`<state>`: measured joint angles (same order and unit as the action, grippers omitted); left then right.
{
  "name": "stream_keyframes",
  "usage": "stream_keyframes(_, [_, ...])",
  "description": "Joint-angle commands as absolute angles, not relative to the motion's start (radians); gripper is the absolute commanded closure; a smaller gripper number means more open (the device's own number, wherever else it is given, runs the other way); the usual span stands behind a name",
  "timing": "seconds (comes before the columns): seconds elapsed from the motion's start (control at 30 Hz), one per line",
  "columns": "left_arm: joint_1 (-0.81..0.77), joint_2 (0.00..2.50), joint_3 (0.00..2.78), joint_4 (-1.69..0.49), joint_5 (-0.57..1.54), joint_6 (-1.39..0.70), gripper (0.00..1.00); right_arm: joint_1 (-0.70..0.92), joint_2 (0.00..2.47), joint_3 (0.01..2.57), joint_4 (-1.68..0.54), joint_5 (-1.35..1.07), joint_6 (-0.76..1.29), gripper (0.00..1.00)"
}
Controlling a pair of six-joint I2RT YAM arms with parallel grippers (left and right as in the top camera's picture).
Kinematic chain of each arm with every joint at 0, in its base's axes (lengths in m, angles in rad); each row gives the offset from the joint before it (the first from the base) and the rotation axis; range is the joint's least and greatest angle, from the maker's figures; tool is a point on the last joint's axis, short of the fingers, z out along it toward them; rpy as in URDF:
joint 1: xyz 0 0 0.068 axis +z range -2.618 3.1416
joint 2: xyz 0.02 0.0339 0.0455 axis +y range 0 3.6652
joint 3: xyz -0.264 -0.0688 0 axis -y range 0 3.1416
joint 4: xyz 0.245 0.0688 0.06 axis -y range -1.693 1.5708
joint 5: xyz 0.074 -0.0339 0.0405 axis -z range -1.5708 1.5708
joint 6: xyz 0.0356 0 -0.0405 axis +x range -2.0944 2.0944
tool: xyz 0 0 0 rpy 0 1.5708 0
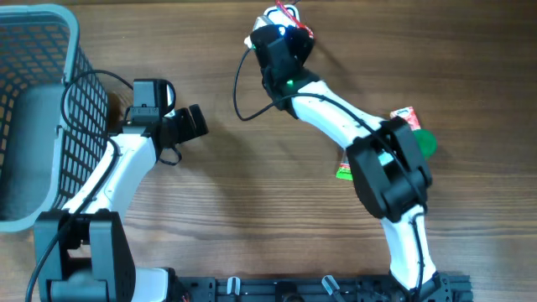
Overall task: Scan the item barcode
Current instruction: 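Carry the red stick packet up to the scanner with the right gripper, then lower the red stick packet left of the snack bag and release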
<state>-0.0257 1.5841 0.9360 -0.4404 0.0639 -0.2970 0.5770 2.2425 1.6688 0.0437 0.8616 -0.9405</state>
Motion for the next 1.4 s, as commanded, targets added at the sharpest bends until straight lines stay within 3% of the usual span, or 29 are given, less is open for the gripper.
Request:
stream_keyframes(0.0, [-0.021,1.59,0.95,-0.437,0.047,-0.295,0.0,0.575,2.312,1.681,0.164,0.91,-1.131,0.96])
stream_keyframes(0.2, [-0.021,1.59,0.95,-0.437,0.047,-0.295,0.0,0.572,2.386,1.68,0.195,0.944,-1.18,0.96])
stream_keyframes(0.37, [-0.021,1.59,0.95,-0.437,0.047,-0.295,0.0,0.57,2.386,1.68,0.326,0.978,-1.358,0.96])
stream_keyframes(0.6, [-0.021,1.59,0.95,-0.437,0.047,-0.295,0.0,0.569,2.386,1.677,0.148,0.939,-1.219,0.96])
stream_keyframes(0.7, [-0.021,1.59,0.95,-0.437,0.047,-0.295,0.0,0.569,2.38,1.677,0.316,1.022,-1.179,0.96])
stream_keyframes(0.8, [-0.021,1.59,0.95,-0.437,0.047,-0.295,0.0,0.57,2.296,1.677,0.294,1.013,-1.14,0.96])
stream_keyframes(0.83, [-0.021,1.59,0.95,-0.437,0.047,-0.295,0.0,0.57,2.26,1.677,0.245,1.005,-1.08,0.96])
stream_keyframes(1.0, [-0.021,1.59,0.95,-0.437,0.047,-0.295,0.0,0.551,1.882,1.677,-0.539,0.691,-0.325,0.96])
stream_keyframes(1.13, [-0.021,1.59,0.95,-0.437,0.047,-0.295,0.0,0.426,1.747,1.667,-1.238,-0.023,0.011,0.96])
stream_keyframes(1.2, [-0.021,1.59,0.95,-0.437,0.047,-0.295,0.0,0.385,1.748,1.559,-1.294,-0.068,0.163,0.96])
stream_keyframes(1.37, [-0.021,1.59,0.95,-0.437,0.047,-0.295,0.0,0.378,1.748,1.274,-1.071,-0.064,0.273,0.96])
